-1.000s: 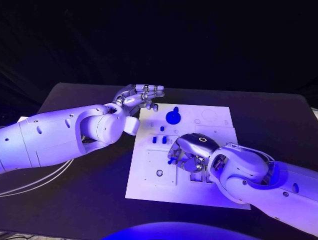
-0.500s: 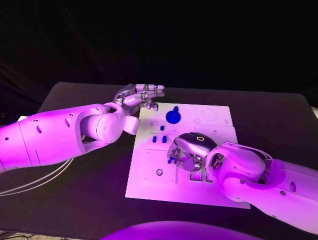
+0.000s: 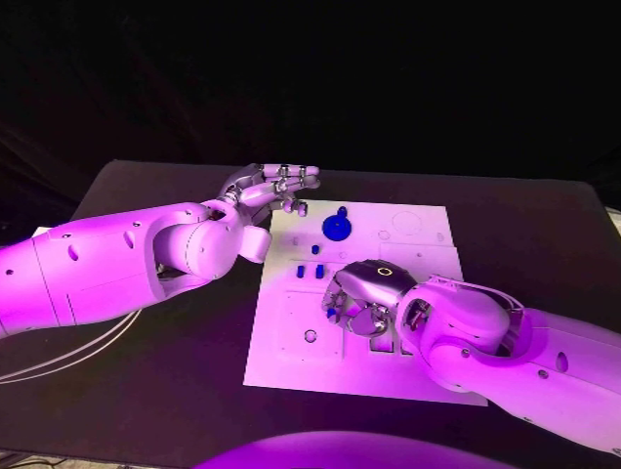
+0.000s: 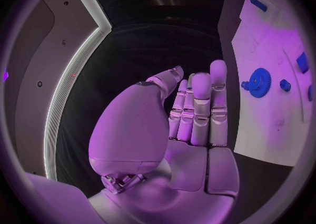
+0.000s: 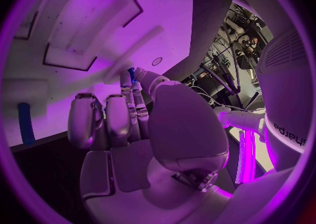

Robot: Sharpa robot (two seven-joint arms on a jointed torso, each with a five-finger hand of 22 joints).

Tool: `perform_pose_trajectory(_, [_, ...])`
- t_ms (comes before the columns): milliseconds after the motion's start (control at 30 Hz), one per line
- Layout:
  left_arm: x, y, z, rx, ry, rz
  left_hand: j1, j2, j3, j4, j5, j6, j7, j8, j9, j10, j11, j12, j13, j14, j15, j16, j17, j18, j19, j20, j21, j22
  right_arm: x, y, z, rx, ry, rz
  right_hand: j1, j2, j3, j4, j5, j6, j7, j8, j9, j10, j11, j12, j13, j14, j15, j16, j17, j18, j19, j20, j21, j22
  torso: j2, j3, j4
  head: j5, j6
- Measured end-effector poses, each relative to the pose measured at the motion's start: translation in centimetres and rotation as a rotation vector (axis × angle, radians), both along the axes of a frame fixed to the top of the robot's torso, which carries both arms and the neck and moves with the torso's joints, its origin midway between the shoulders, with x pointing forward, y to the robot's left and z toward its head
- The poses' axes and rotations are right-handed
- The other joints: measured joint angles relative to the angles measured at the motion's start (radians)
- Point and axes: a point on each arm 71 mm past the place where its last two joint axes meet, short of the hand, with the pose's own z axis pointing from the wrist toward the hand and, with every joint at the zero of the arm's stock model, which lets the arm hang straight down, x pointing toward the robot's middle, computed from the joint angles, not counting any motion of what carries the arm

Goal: Assemble the parts on the task board

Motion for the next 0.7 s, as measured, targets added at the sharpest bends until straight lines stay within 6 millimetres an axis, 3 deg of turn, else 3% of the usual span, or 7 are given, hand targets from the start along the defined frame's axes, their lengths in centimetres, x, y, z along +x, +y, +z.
perform_pose_trajectory(333, [0.0,0.0,0.0,0.001,0.003,-0.002,0.004,0.004,0.0,0.0,0.0,-0.005,0.002,0.0,0.0,-0.004,0.004,0.0,0.0,0.0,0.0,0.0,0.0,0.0,0.0,0.0,-0.004,0.0,-0.1,-0.2,-0.1,0.013,-0.001,0.001,-0.003,-0.003,-0.001,0.001,0.003,-0.008,0.005,0.0,-0.005,-0.011,0.008,0.0,-0.014,0.0,0.007,0.0,-0.007,0.0,-0.004,0.003,-0.004,-0.006,0.0,0.0,0.0,0.001,-0.002])
perform_pose_trajectory(500, [0.0,0.0,0.0,0.001,0.005,-0.003,0.004,0.004,0.0,0.0,0.0,-0.005,0.002,0.0,0.0,-0.004,0.004,0.0,0.0,0.0,0.0,0.0,0.0,0.0,0.0,0.0,-0.004,-0.001,0.0,-0.4,0.0,0.023,-0.006,-0.007,-0.031,-0.031,-0.037,0.01,0.002,-0.099,0.023,0.0,-0.033,-0.092,0.027,0.0,-0.037,-0.004,0.025,-0.055,-0.078,0.0,-0.069,0.014,-0.068,-0.083,-0.001,0.0,0.0,0.001,-0.001])
perform_pose_trajectory(600, [0.0,0.0,0.0,0.001,0.005,-0.004,0.004,0.004,0.0,0.0,0.0,-0.005,0.002,0.0,0.0,-0.004,0.004,0.0,0.0,0.0,0.0,0.0,0.0,0.0,0.0,0.0,-0.004,-0.001,0.2,-0.7,-0.1,0.028,-0.01,-0.018,-0.037,-0.037,-0.084,0.008,-0.007,-0.184,0.003,0.0,-0.059,-0.157,0.031,-0.002,-0.046,-0.02,0.03,-0.095,-0.133,0.016,-0.11,0.019,-0.117,-0.14,-0.001,0.0,0.0003,-0.001,0.001])
perform_pose_trajectory(700, [0.0,0.0,0.0,0.001,0.006,-0.004,0.004,0.004,0.0,0.0,0.0,-0.005,0.002,0.0,0.0,-0.005,0.005,0.0,-0.001,0.0,0.0,0.0,0.0,0.0,0.0,0.0,-0.004,-0.001,0.2,-1.2,-0.1,0.033,-0.015,-0.03,-0.037,-0.037,-0.127,0.007,-0.007,-0.195,0.003,0.0,-0.068,-0.179,0.033,0.015,-0.04,-0.02,0.03,-0.11,-0.156,0.016,-0.12,0.019,-0.139,-0.164,-0.001,0.0,0.0007,-0.003,0.003])
